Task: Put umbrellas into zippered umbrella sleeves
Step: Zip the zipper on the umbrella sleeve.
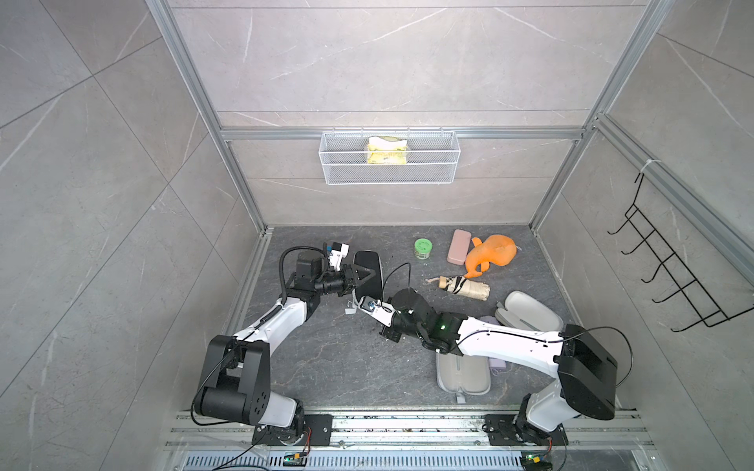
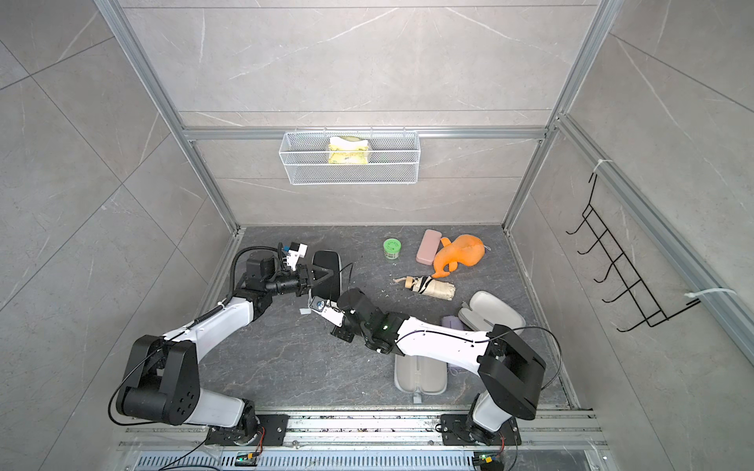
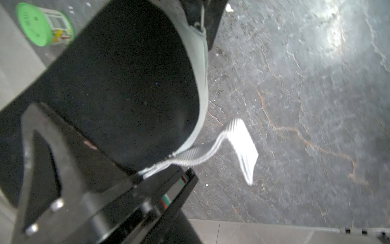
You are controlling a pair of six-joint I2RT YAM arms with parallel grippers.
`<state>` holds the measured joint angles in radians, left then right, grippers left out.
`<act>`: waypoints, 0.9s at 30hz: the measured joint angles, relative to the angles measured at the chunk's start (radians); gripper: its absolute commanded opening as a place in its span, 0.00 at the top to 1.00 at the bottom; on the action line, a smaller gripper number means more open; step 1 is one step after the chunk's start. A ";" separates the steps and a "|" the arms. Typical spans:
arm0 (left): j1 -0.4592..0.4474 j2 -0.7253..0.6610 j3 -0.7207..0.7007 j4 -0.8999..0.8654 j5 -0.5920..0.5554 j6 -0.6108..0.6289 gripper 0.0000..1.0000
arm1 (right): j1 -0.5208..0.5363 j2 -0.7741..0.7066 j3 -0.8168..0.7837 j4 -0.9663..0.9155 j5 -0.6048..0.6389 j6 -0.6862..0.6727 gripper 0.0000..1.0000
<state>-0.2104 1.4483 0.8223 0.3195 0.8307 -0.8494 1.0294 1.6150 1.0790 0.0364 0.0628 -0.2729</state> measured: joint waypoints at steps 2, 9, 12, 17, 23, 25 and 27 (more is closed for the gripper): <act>-0.002 -0.011 -0.040 0.058 -0.055 -0.032 1.00 | 0.000 0.018 0.003 0.010 0.000 0.091 1.00; -0.062 -0.018 -0.128 0.240 -0.248 -0.114 1.00 | 0.006 0.067 0.013 0.077 0.018 0.298 1.00; -0.103 -0.011 -0.131 0.291 -0.325 -0.119 1.00 | 0.018 0.102 0.056 0.088 0.063 0.339 1.00; -0.121 0.020 -0.131 0.361 -0.404 -0.138 1.00 | 0.019 0.142 0.084 0.113 0.138 0.370 1.00; -0.126 0.028 -0.137 0.400 -0.483 -0.138 1.00 | 0.044 0.140 0.085 0.198 0.070 0.401 0.58; -0.112 0.029 -0.138 0.393 -0.488 -0.138 1.00 | 0.077 0.101 0.075 0.245 -0.004 0.410 0.48; -0.084 0.029 -0.138 0.390 -0.463 -0.139 0.98 | 0.080 0.032 0.039 0.264 -0.064 0.419 0.47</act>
<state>-0.2947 1.4769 0.6846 0.7094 0.3679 -0.9882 1.1095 1.6470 1.1175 0.3008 -0.0013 0.1463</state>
